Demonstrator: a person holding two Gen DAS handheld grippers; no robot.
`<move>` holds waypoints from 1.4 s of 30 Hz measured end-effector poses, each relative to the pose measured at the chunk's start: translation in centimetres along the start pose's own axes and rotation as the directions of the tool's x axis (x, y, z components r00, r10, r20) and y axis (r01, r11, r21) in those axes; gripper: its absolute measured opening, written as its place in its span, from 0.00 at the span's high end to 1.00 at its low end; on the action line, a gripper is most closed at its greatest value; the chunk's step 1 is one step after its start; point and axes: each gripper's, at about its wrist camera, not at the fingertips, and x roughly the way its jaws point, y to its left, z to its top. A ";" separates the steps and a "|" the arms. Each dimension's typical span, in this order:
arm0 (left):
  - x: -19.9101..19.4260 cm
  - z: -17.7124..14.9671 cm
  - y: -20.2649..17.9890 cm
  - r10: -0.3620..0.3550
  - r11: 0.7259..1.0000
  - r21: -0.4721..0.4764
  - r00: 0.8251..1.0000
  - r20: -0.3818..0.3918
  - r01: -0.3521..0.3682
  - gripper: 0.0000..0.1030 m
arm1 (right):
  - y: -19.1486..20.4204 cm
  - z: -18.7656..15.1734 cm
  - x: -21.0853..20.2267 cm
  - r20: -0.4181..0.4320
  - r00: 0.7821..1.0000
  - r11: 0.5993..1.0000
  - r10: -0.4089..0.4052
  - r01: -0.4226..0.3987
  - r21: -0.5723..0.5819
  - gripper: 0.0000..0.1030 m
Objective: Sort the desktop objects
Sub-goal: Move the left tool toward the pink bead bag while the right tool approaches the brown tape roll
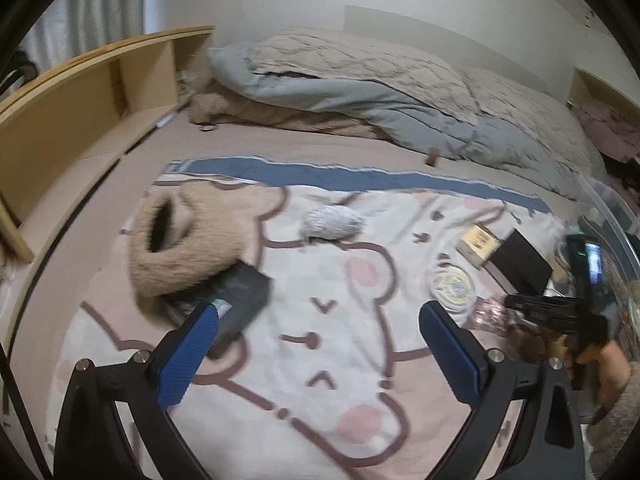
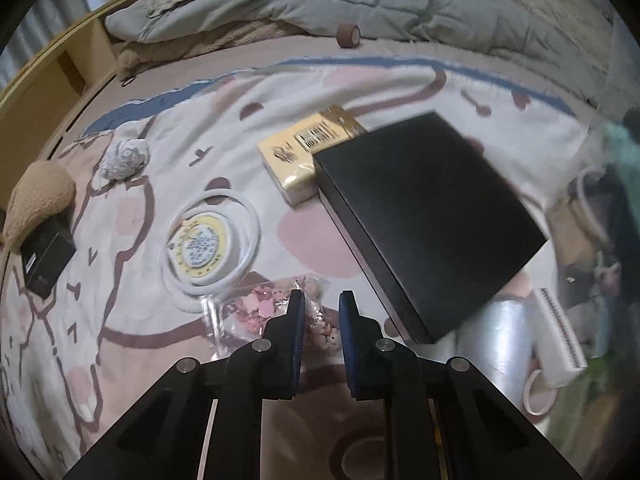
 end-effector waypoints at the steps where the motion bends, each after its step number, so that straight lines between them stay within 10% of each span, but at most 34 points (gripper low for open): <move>1: 0.1 0.0 -0.7 -0.012 1.000 0.012 1.000 -0.001 0.012 0.03 | -0.2 0.0 0.4 -0.001 1.000 1.000 0.008 -0.008 0.007 0.83; 26: 4.3 -2.9 -8.2 -0.082 0.976 0.190 0.990 -0.116 0.103 0.03 | 3.9 -6.3 -0.7 -0.027 0.978 0.943 0.206 -0.206 -0.263 0.82; 34: 5.4 -3.9 -7.8 -0.071 0.975 0.200 0.987 -0.146 0.100 0.03 | 5.5 -8.1 -2.2 -0.197 0.907 0.879 0.372 -0.413 -0.240 0.82; 42: 7.2 -5.2 -8.2 -0.106 0.965 0.217 0.976 -0.192 0.147 0.03 | -1.3 -6.5 -7.0 0.040 0.968 0.962 0.248 -0.242 -0.126 0.82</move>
